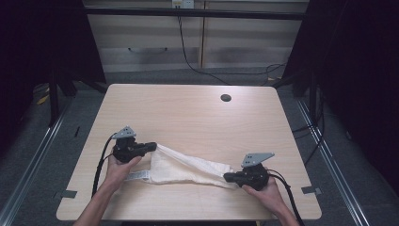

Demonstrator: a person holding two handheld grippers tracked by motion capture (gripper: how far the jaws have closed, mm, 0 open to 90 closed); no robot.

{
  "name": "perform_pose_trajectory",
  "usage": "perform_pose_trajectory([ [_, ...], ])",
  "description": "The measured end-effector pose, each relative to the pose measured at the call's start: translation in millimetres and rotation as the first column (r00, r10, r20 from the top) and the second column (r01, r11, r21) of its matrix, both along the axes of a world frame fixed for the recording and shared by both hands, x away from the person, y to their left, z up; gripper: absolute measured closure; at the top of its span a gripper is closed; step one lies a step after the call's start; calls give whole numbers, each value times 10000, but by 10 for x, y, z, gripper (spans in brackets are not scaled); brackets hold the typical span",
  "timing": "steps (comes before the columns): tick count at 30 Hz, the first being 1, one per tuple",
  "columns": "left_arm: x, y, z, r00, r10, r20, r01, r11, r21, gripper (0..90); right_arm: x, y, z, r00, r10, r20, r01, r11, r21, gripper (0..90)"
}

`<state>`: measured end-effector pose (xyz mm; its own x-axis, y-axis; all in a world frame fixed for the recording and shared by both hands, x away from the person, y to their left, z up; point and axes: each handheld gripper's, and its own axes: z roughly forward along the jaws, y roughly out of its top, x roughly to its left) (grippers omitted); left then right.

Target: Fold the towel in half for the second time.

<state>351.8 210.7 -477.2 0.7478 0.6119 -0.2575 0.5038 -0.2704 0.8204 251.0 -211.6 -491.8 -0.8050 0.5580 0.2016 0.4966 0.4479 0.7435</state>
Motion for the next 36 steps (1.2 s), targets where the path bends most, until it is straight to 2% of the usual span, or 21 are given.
perform_pose_trajectory([
  [2,-15,-3,12,10000,-63,65,64,10000,-37,865,1,35,-47,9998,70,-159,-76,9993,-357,878],
  [6,-66,-8,48,9995,-185,256,186,9998,-42,864,17,55,-89,9995,92,-295,-102,9994,-326,879],
  [8,-102,5,69,9992,-236,311,240,9996,-126,863,24,72,-86,9995,152,-260,-164,9987,-476,880],
  [13,-178,17,146,9973,-351,646,348,9994,56,862,44,61,-99,9988,77,-477,-90,9996,-273,882],
  [15,-230,12,210,9946,-490,916,486,9988,60,862,45,69,-95,9987,52,-498,-66,9996,-289,882],
  [16,-230,12,210,9946,-490,916,486,9988,60,861,45,69,-95,9987,52,-498,-66,9996,-289,882],
  [18,-266,3,243,9933,-570,1009,564,9984,89,862,49,91,-73,9990,13,-450,-39,9983,-584,882],
  [19,-297,9,264,9913,-774,1065,772,9970,61,862,54,96,-75,9990,6,-447,-30,9985,-540,882],
  [24,-377,19,295,9892,-899,1159,912,9958,-58,861,54,95,-73,9987,-95,-496,68,9984,-556,882],
  [27,-466,21,287,9857,-1262,1114,1251,9920,165,861,50,89,-79,9983,-180,-549,154,9988,-469,882],
  [30,-513,22,261,9856,-1373,991,1357,9905,227,862,47,90,-79,9980,-224,-583,198,9988,-443,882],
  [31,-557,14,231,9850,-1478,895,1423,9877,653,862,47,89,-79,9978,-256,-614,229,9988,-439,882],
  [36,-634,24,167,9809,-1844,616,1772,9784,1069,862,53,82,-81,9974,-271,-661,245,9989,-405,882],
])
